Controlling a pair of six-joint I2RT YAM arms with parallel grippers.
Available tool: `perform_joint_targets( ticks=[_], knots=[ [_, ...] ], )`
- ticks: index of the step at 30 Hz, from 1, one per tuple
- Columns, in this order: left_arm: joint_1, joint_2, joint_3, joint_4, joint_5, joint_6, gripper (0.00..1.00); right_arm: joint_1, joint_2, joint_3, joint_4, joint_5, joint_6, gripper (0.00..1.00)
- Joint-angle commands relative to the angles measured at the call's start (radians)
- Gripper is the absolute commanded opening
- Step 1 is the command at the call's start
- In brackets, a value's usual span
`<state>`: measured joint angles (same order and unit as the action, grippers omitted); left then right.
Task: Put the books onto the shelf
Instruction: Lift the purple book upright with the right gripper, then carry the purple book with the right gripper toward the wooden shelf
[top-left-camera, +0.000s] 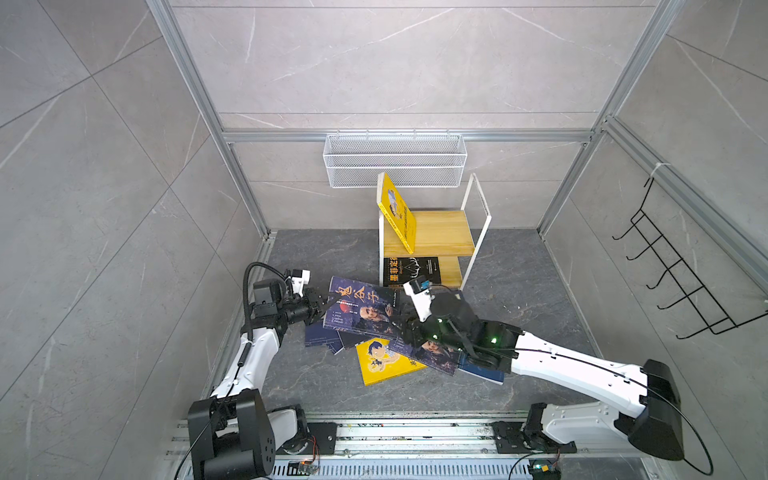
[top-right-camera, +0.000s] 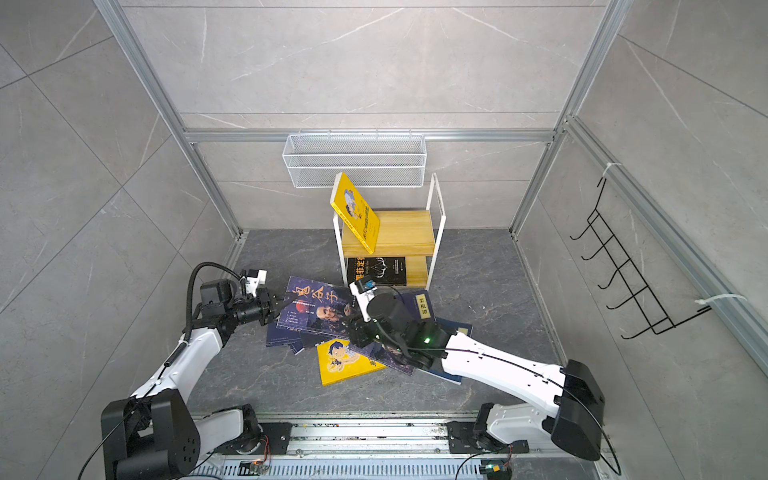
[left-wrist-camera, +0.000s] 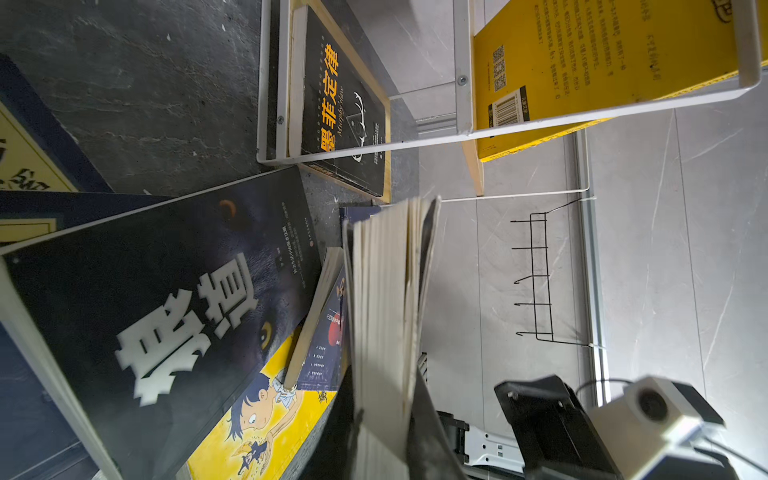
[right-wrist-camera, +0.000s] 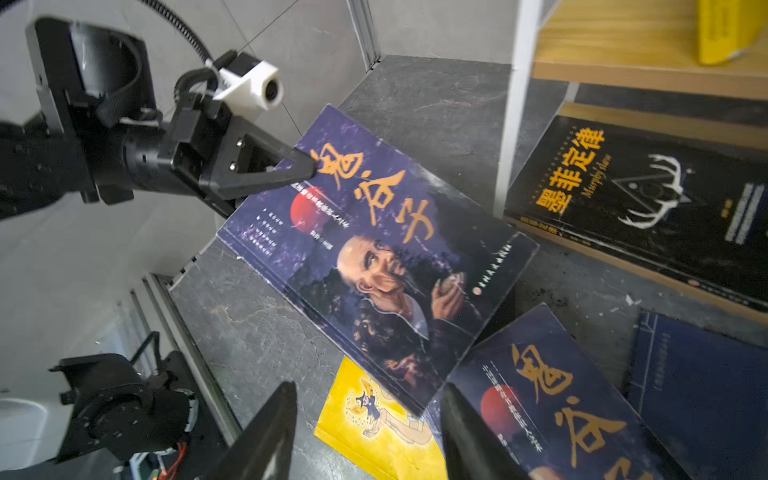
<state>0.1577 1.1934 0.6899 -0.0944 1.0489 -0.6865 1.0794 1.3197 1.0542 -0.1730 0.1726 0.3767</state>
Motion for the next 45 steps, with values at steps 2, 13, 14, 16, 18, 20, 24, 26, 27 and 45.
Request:
perform_joint_targets(
  ticks=[2, 13, 14, 16, 18, 20, 24, 26, 27, 45],
  knots=[
    [0.005, -0.03, 0.056, -0.005, 0.046, 0.013, 0.0, 0.117, 0.13, 0.142, -0.122, 0.286, -0.206, 0.59],
    [0.005, -0.02, 0.058, -0.008, 0.037, 0.013, 0.0, 0.23, 0.436, 0.387, -0.283, 0.461, -0.317, 0.63],
    [0.005, -0.02, 0.059, -0.008, 0.037, 0.013, 0.0, 0.229, 0.451, 0.392, -0.277, 0.458, -0.317, 0.64],
    [0.005, -0.026, 0.062, -0.009, 0.04, 0.011, 0.0, 0.23, 0.481, 0.41, -0.277, 0.457, -0.327, 0.65],
    [0.005, -0.026, 0.063, -0.015, 0.048, 0.01, 0.0, 0.228, 0.514, 0.436, -0.287, 0.458, -0.34, 0.65],
    [0.005, -0.025, 0.062, -0.016, 0.043, 0.008, 0.0, 0.226, 0.547, 0.462, -0.292, 0.465, -0.346, 0.67],
    [0.005, -0.026, 0.063, -0.014, 0.042, 0.008, 0.0, 0.21, 0.593, 0.507, -0.298, 0.459, -0.339, 0.67],
    [0.005, -0.024, 0.057, -0.019, 0.045, 0.014, 0.0, 0.2, 0.616, 0.531, -0.302, 0.457, -0.342, 0.66],
    [0.005, -0.023, 0.053, -0.021, 0.043, 0.013, 0.0, 0.196, 0.626, 0.543, -0.305, 0.459, -0.344, 0.64],
    [0.005, -0.021, 0.036, -0.004, 0.031, 0.014, 0.0, 0.152, 0.638, 0.551, -0.276, 0.436, -0.362, 0.0]
  ],
)
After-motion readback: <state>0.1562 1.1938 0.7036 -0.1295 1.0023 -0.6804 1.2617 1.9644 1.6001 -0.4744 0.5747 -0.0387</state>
